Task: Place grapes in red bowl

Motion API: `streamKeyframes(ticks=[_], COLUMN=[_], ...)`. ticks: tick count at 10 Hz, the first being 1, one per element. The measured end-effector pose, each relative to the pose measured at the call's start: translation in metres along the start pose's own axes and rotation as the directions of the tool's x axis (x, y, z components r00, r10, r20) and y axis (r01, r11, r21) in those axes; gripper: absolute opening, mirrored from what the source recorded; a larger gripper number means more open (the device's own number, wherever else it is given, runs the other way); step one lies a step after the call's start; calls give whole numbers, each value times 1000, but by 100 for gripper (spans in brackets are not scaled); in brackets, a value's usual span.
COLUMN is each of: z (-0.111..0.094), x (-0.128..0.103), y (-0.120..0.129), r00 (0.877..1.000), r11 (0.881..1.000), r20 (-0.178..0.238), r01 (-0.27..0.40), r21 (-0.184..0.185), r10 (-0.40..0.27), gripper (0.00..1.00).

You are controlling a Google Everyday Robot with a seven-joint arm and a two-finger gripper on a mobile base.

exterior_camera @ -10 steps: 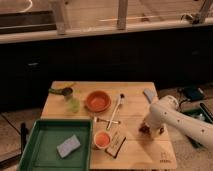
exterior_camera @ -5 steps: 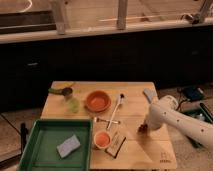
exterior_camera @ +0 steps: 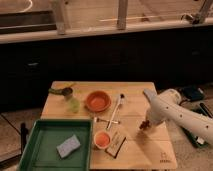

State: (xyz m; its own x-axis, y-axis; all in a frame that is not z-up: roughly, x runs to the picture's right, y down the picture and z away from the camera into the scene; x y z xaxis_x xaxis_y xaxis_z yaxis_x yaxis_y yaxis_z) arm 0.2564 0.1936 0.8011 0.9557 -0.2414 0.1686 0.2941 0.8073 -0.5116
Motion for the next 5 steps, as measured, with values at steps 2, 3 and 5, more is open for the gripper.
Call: streamKeyframes(ticks=[2, 3, 5], z=[-8, -15, -38], x=[-1, -2, -8], y=[-7, -11, -27], r00=[1000, 1000, 999], r11=[1000, 1000, 999], r20=[-9, -16, -23], r01=[7, 11, 25], r21=[12, 15, 31], r10=[-7, -11, -24], gripper=[1, 1, 1])
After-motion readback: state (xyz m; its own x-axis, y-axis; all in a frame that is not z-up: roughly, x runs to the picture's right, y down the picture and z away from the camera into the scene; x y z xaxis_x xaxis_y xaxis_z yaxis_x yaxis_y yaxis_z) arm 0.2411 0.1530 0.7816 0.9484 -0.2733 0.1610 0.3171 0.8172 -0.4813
